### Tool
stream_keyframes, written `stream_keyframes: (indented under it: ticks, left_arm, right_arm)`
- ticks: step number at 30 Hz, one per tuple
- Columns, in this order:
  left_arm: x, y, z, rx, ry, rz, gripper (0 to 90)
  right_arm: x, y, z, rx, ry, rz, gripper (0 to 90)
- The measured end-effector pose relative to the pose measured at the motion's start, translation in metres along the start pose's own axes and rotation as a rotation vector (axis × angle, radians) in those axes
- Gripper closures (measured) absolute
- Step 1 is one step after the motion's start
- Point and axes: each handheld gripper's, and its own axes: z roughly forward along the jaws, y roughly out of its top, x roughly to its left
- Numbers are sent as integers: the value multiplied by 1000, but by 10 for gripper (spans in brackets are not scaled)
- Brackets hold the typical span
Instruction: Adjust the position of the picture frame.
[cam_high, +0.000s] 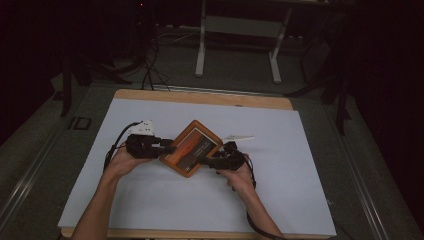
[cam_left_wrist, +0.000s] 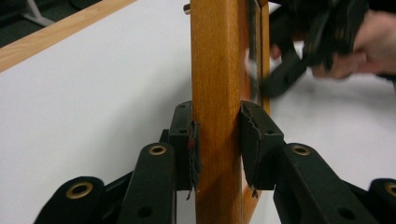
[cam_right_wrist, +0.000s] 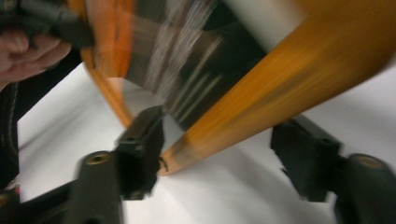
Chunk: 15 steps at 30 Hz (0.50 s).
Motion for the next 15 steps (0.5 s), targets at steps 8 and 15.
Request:
stream_keyframes:
  ticks: [8,15]
  left_arm:
    - [7,-12,-6,-8,2,-66,687]
    - [12,-24,-9,-17,-1,-144,688]
  right_arm:
    - [5,-9,7,-79,58,44,577]
    - [7,-6,9,-122,73,65,603]
